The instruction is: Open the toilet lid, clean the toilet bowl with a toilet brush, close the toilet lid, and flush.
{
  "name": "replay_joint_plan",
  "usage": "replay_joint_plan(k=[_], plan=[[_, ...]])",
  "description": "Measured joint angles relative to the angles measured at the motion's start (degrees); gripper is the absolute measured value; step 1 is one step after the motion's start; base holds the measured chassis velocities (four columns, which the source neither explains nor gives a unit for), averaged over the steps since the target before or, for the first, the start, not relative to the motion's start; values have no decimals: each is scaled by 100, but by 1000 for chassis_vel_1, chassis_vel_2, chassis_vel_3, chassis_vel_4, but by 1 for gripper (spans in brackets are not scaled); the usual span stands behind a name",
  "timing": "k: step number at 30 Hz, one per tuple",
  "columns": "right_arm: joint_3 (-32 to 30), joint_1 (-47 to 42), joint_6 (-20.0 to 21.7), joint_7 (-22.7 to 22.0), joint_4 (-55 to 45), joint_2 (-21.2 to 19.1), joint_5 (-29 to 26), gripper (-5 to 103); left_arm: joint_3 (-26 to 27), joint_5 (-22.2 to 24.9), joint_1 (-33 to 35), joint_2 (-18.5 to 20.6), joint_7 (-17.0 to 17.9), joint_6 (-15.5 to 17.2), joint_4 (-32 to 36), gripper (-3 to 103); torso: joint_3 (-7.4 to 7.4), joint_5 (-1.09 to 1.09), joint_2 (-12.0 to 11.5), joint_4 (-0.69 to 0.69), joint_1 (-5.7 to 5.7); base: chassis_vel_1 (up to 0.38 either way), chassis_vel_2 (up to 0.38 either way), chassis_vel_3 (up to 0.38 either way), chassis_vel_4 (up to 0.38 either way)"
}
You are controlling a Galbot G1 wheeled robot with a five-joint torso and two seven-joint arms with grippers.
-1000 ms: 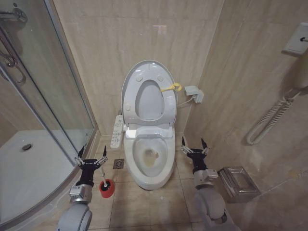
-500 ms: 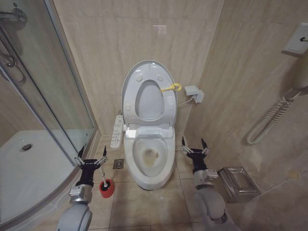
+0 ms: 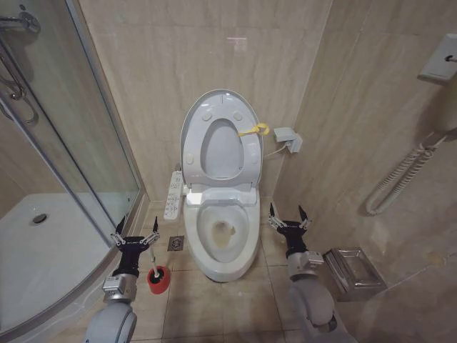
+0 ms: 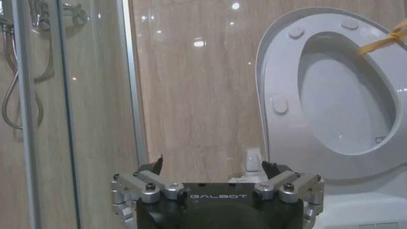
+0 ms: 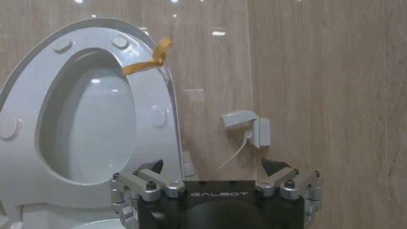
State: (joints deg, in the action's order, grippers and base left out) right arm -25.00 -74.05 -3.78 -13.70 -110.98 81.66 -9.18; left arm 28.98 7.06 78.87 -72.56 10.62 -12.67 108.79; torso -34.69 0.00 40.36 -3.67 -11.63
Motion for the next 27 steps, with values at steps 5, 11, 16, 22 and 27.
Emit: replay_joint_plan(k=[5,11,16,22,27], plan=[[0,0,0,0,0,0,0,100,0,0,0,0,0,0,0,100,0,0,0,0,0,0,0,0,0],[0,0,0,0,0,0,0,100,54,93,93,-77,-52,193,131,100,0,0,0,-1,0,0,0,0,0],[0,0,0,0,0,0,0,100,294,555,546,-447,-311,1105,754,100,0,0,0,1,0,0,0,0,0],[0,1,1,0,0,0,0,100,425,812,788,-648,-453,1605,1092,100,0,0,0,0,1,0,0,0,0],[1,1,0,0,0,0,0,100,465,802,830,-651,-476,1549,1103,100,0,-1,0,-1,0,0,0,0,0]])
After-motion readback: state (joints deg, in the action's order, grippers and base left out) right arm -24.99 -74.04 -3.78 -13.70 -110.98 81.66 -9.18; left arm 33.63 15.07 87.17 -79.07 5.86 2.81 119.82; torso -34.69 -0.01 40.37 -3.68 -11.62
